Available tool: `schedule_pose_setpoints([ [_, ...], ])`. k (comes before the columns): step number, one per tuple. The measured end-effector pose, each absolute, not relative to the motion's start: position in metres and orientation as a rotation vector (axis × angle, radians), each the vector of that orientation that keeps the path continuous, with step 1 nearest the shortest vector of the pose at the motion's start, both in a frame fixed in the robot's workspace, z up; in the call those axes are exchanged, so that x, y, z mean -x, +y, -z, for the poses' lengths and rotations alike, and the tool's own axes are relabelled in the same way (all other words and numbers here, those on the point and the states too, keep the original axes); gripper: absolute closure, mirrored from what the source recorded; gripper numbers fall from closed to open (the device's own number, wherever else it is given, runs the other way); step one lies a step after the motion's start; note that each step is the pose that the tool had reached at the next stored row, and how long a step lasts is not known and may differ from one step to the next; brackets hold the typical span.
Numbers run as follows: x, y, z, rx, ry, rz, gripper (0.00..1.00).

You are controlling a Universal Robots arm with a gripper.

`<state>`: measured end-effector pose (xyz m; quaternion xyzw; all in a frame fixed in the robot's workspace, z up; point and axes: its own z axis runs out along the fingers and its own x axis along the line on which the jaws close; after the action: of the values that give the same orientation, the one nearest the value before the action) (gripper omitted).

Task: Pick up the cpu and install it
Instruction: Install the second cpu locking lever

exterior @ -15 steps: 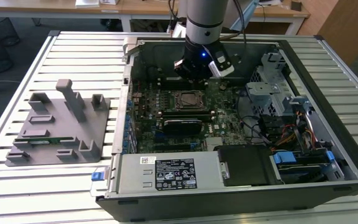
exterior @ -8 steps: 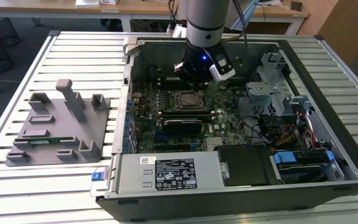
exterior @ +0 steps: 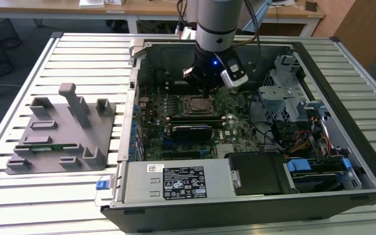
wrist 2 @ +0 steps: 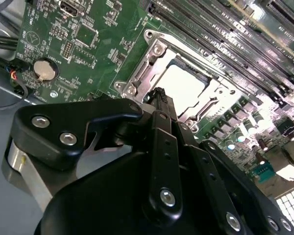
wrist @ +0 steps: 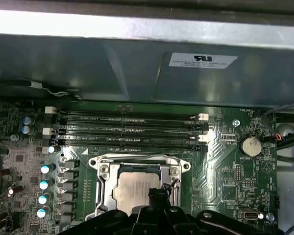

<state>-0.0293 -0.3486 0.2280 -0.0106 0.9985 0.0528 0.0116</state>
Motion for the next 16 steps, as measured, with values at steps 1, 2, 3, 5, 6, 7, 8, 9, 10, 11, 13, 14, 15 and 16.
schedule_pose_setpoints([
  [1, 0.029, -0.349, -0.23, 0.033, 3.114, -0.165, 0.89],
  [2, 0.029, -0.349, -0.234, 0.033, 3.114, -0.165, 0.89],
  [3, 0.029, -0.349, -0.237, 0.033, 3.114, -0.165, 0.89],
  [5, 0.03, -0.349, -0.242, 0.033, 3.114, -0.165, 0.89],
  [6, 0.03, -0.349, -0.243, 0.033, 3.114, -0.165, 0.89],
  [7, 0.03, -0.35, -0.243, 0.033, 3.114, -0.165, 0.89],
  [8, 0.03, -0.353, -0.243, 0.033, 3.114, -0.165, 0.89],
  [9, 0.031, -0.356, -0.243, 0.033, 3.114, -0.165, 0.89],
  [10, 0.031, -0.359, -0.243, 0.033, 3.114, -0.165, 0.89],
  [11, 0.031, -0.363, -0.243, 0.033, 3.114, -0.165, 0.89],
  [13, 0.032, -0.369, -0.243, 0.033, 3.114, -0.165, 0.89],
  [14, 0.032, -0.372, -0.243, 0.033, 3.114, -0.165, 0.89],
  [15, 0.033, -0.376, -0.243, 0.033, 3.114, -0.166, 0.89],
  [16, 0.033, -0.38, -0.243, 0.033, 3.114, -0.165, 0.89],
])
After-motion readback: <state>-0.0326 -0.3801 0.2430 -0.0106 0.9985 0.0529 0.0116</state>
